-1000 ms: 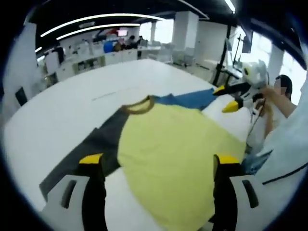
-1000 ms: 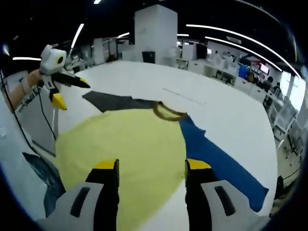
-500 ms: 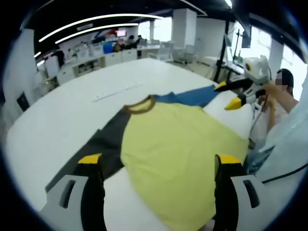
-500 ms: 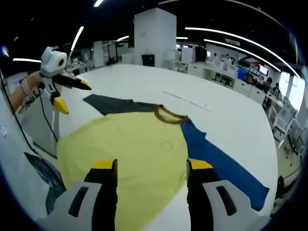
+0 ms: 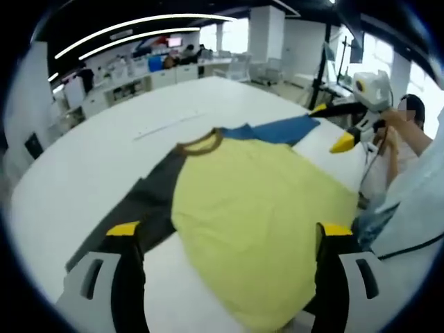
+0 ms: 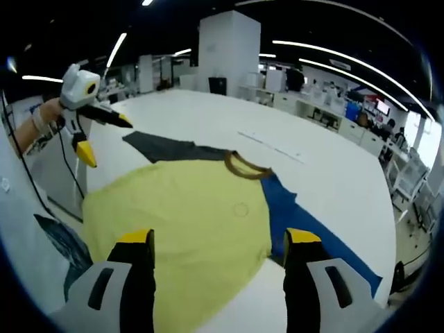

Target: Fold the garment on the visible template until the final outline fits inside the template.

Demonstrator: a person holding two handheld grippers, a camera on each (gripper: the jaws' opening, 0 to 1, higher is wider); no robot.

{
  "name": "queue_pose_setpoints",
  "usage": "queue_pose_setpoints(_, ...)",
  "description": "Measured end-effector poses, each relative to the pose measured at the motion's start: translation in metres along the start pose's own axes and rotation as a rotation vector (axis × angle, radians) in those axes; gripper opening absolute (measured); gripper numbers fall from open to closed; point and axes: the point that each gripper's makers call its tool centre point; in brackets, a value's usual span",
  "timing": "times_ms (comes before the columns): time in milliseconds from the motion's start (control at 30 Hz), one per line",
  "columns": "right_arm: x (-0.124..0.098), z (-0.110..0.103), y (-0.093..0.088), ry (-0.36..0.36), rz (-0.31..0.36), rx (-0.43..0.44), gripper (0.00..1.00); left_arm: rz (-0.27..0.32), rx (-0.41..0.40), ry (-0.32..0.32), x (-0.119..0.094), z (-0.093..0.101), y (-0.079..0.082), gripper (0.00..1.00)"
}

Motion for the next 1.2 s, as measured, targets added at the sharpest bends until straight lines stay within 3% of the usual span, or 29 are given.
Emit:
queue_pose_setpoints(367, 0.001, -0.005, 0.006, 0.029, 0.022, -0.008, 0.89, 0.011, 0.001, 0.014, -0.001, -0.003, 0.007, 0.99)
queue_pose_setpoints(467, 0.0, -0.005, 0.005, 0.03, 0.021, -0.012, 0.91, 0.01, 0.026, 0.048, -0.001, -0.007, 0.009, 0.99)
queue_pose_setpoints(733, -0.002, -0.004, 0.001, 0.039, 0.033, -0.027, 1.0, 0.014, 0.018, 0.045, 0.001, -0.003, 0.014, 0.99)
queue_pose_setpoints(900, -0.012, 0.017, -0.003, -0.004, 0.056, 0.001, 1.0, 0.038, 0.003, 0.066, 0.001, -0.005, 0.019, 0.99)
queue_pose_setpoints(1200, -0.042, 0.084, -0.028, -0.151, 0.052, 0.084, 0.98, 0.033, -0.015, 0.086, 0.007, -0.001, 0.026, 0.99)
Point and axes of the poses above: the point that each gripper's makers call its tool centre point, and the gripper's own axes: x roughly forward along the fingers, z roughly to its right, y roughly out of its top, and after that the axes turned 5 degrees about x, right-handed
